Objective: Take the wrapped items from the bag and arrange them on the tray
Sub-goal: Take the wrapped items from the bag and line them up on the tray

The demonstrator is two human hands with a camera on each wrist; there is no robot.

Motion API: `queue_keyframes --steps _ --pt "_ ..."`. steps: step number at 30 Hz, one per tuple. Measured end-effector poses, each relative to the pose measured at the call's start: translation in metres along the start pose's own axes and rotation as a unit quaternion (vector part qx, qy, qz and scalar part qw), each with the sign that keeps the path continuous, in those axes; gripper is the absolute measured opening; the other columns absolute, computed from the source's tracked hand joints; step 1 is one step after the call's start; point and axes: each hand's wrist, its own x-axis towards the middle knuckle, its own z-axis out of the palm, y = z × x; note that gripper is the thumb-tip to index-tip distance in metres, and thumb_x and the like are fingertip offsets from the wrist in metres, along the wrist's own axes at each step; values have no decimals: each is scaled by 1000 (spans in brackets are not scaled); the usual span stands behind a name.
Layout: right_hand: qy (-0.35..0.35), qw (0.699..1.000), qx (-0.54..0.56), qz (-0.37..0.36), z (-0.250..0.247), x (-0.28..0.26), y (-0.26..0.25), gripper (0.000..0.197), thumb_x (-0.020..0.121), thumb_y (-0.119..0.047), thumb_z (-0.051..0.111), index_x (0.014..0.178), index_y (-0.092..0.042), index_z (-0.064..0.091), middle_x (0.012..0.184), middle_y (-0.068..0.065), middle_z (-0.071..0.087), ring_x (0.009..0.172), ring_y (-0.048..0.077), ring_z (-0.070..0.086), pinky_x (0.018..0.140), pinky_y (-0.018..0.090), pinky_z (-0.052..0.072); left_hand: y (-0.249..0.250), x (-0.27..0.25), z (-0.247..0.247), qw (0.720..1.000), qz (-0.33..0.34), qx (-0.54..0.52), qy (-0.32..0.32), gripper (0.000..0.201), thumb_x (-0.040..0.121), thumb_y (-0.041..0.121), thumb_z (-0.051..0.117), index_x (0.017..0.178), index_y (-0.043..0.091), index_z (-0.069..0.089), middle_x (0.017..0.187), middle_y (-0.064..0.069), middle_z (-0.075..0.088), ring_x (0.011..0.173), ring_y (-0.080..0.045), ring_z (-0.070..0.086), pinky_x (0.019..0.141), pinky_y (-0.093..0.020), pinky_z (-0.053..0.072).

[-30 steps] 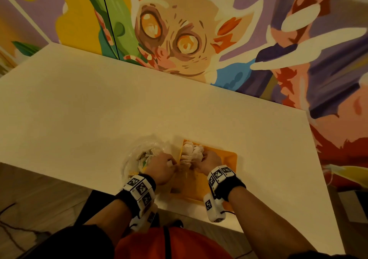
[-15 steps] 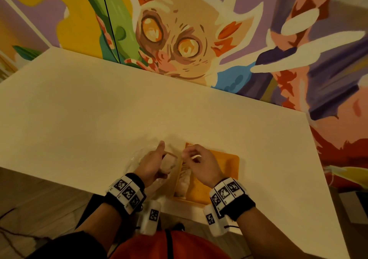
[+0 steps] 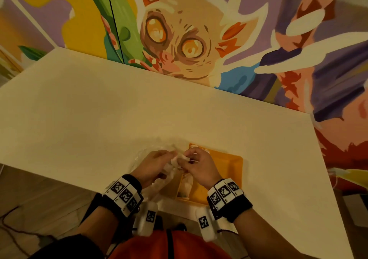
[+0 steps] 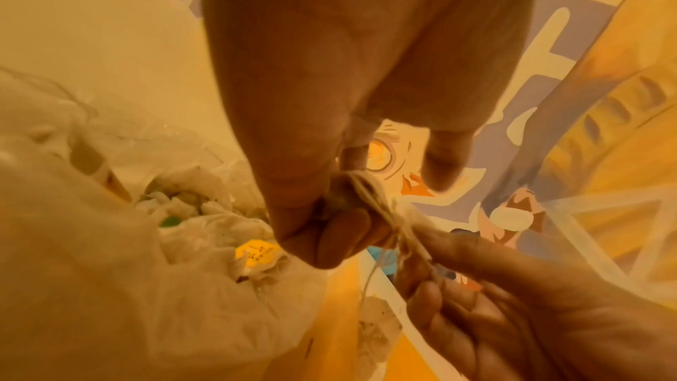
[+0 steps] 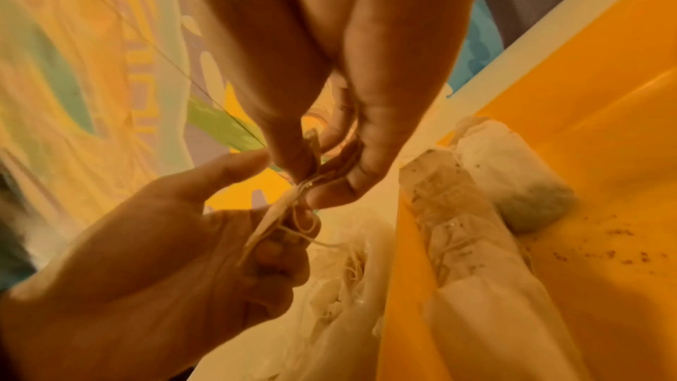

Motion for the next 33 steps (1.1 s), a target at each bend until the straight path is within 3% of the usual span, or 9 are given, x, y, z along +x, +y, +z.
queue_keyframes --steps 4,9,11,15,18,21,24,29,33 --pt "26 993 115 17 -3 -3 -2 34 82 4 71 107 -8 52 104 20 66 72 21 71 62 27 57 -3 0 -4 995 39 87 32 18 88 30 69 97 15 67 59 1 52 44 -10 42 37 -19 32" --pt "7 990 139 14 -3 -6 0 40 81 5 72 114 -11 55 108 21 63 75 27 72 70 36 60 0 4 -5 977 117 159 77 8 89 24 67 84 19 71 61 6 61 52 -9 52 57 -27 44" --pt "-2 996 85 2 -4 -6 2 29 82 4 71 102 -14 59 102 13 66 74 25 70 68 37 59 6 5 -4 952 172 236 86 8 90 21 66 82 19 70 72 8 66 62 -4 58 64 -23 44" --pt "6 998 -40 -47 -7 -5 6 26 79 -5 76 89 -26 64 94 5 66 76 17 64 73 40 56 19 4 -2 884 253 385 85 8 92 21 60 92 20 68 88 3 62 81 -14 57 75 -30 44" --pt "42 990 -92 -101 -9 -7 4 26 77 -16 79 94 -31 67 99 -2 68 83 13 65 71 29 56 27 4 3 841 280 460 57 14 95 19 54 100 18 67 88 4 50 77 -17 51 73 -33 42" --pt "39 981 -140 -130 -12 -9 -4 11 83 -22 75 92 -27 71 87 -15 68 76 -4 59 65 10 46 29 4 7 818 290 496 31 18 98 21 50 104 16 66 93 2 48 81 -23 55 74 -37 45" --pt "39 977 -166 -125 -15 -8 -2 4 86 -18 72 88 -20 74 81 -14 68 68 -5 55 62 9 42 27 5 10 808 312 499 23 19 99 23 49 103 14 66 97 -1 52 79 -25 57 73 -42 48" --pt "44 976 -191 -98 -19 -7 11 8 84 -22 73 79 -17 74 75 1 70 73 18 60 62 23 45 25 6 13 803 327 497 20 21 100 26 48 103 14 65 96 2 49 75 -20 53 71 -37 46" --pt "54 979 -179 -82 -27 -4 19 9 81 -21 75 73 -24 74 72 1 70 71 20 63 63 27 48 20 9 16 827 311 467 35 18 99 26 50 104 16 64 92 5 47 76 -15 48 73 -33 43"
